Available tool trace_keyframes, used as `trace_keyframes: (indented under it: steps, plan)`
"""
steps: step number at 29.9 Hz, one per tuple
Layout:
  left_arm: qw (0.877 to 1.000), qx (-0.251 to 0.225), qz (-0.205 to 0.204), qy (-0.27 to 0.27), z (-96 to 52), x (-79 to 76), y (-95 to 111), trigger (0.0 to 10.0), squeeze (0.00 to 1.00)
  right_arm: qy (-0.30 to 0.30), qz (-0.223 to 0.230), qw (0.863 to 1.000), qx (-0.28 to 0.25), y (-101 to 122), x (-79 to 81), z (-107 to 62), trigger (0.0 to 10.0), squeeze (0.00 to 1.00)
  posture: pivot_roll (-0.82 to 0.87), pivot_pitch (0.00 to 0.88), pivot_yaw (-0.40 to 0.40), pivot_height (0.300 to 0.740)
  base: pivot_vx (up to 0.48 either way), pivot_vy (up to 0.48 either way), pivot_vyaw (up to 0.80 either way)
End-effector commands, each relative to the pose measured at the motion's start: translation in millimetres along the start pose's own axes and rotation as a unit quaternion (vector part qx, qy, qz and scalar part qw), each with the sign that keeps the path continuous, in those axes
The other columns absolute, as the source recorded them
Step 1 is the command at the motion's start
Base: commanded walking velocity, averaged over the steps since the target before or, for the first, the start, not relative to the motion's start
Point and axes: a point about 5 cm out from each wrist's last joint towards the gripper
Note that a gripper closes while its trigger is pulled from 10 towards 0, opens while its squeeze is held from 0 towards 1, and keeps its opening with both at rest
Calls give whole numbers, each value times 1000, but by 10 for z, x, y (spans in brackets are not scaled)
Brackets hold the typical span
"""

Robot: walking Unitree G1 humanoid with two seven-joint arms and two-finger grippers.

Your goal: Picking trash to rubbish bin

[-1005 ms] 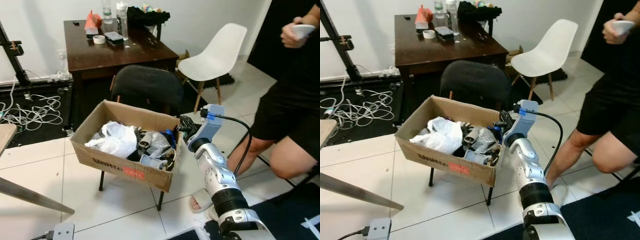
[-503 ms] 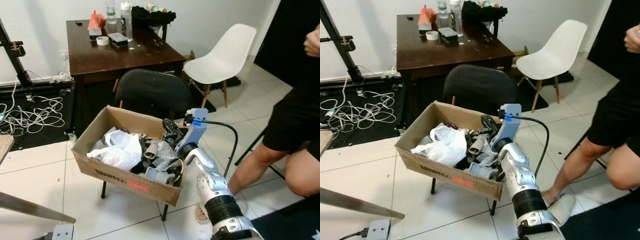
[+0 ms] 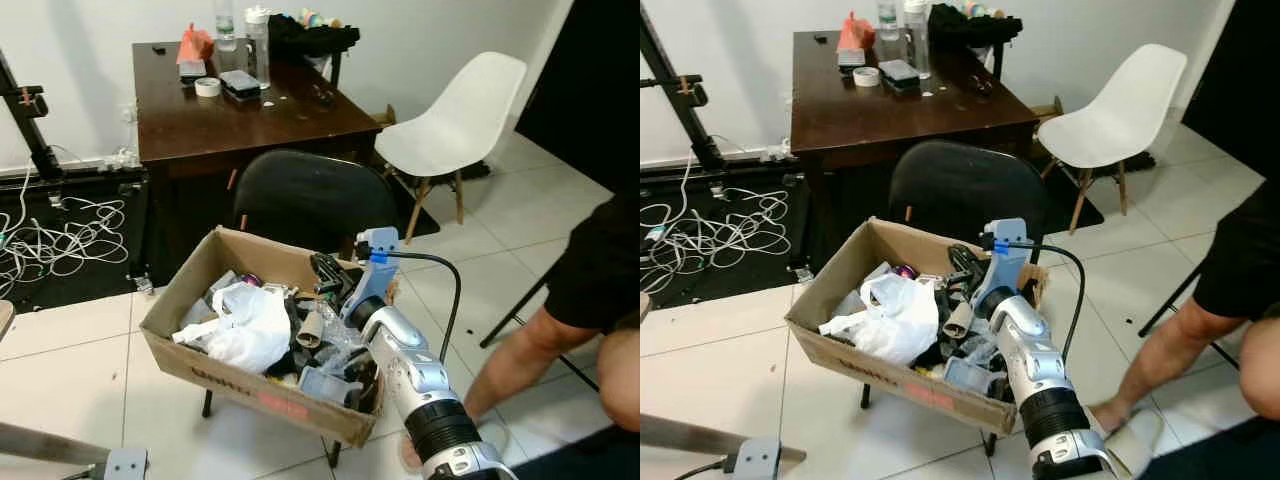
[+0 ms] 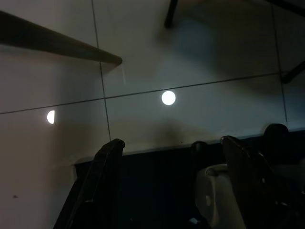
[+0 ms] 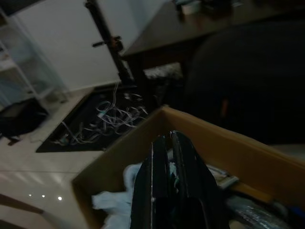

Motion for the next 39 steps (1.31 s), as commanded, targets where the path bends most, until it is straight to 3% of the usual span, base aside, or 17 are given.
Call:
trace_keyframes:
  steps: [1, 18, 39]
  plan:
    - [1000, 23, -4, 6, -31, 28, -117, 10000, 0, -2, -2, 1000, 6, -26, -27, -18, 10000, 0, -98, 178, 22, 740, 0, 0, 0]
    - [999, 35, 10, 14, -81, 137, -221, 10000, 0, -21, 0, 1000, 8, -77, -210, -91, 10000, 0, -80, 203, 48, 740, 0, 0, 0]
    - [997, 45, 48, 38, -195, 484, -322, 10000, 0, -42, -20, 998, -37, 149, -455, -141, 10000, 0, -18, 267, 118, 740, 0, 0, 0]
Point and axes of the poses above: a point about 5 cm out from each wrist's last joint towards the gripper, its own z axis pointing out of the wrist towards the gripper, its own y axis along the axis of the wrist's last joint, x = y × z, and after that the axes turned 6 degrees about z, right-handed
